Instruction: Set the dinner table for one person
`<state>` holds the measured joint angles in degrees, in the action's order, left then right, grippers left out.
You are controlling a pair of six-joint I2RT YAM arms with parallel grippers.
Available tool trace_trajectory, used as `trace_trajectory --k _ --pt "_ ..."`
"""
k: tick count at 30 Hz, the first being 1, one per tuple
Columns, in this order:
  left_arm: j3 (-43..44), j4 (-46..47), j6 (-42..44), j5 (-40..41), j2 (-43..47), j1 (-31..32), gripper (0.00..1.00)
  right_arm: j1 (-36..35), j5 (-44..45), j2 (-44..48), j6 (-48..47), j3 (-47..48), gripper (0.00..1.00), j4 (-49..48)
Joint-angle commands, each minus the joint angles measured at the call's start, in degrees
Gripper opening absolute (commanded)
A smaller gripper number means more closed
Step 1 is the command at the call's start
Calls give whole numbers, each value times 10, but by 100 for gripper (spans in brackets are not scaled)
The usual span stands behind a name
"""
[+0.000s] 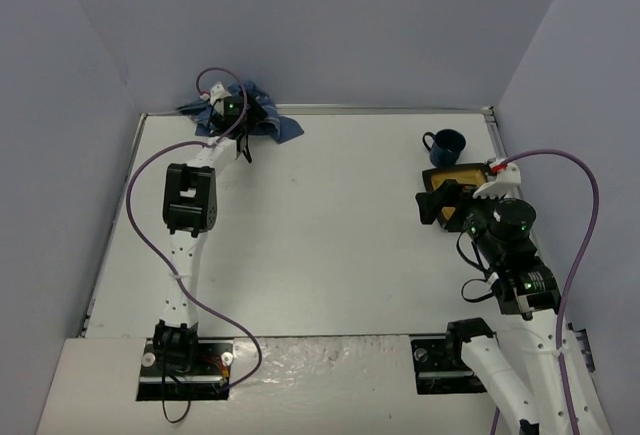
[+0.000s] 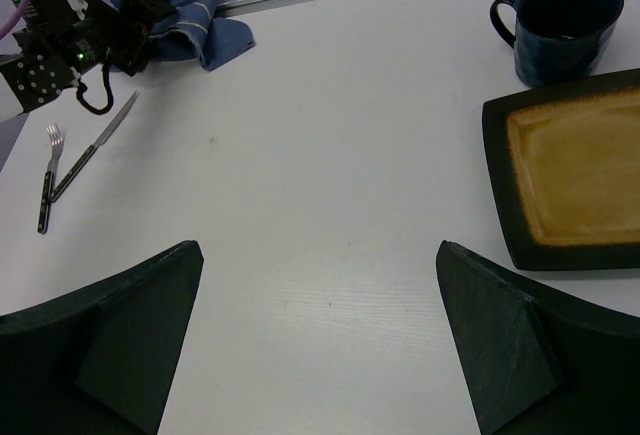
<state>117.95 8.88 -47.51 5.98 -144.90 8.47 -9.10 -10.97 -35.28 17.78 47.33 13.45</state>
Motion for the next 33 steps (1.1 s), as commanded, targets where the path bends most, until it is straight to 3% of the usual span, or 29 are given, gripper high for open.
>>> trace_trajectory --k 1,14,23,33 --pt "24 78 -24 -10 42 -11 85 -4 -11 -27 1 7 100 -44" --pt "-12 131 -70 -41 63 -14 80 -4 -18 -51 2 14 100 -45" --pt "-61 113 -89 -39 110 -14 80 -4 -17 -51 0 9 100 -48" --pt "-66 130 -103 -56 111 -14 69 -3 -16 -44 -1 4 100 -48"
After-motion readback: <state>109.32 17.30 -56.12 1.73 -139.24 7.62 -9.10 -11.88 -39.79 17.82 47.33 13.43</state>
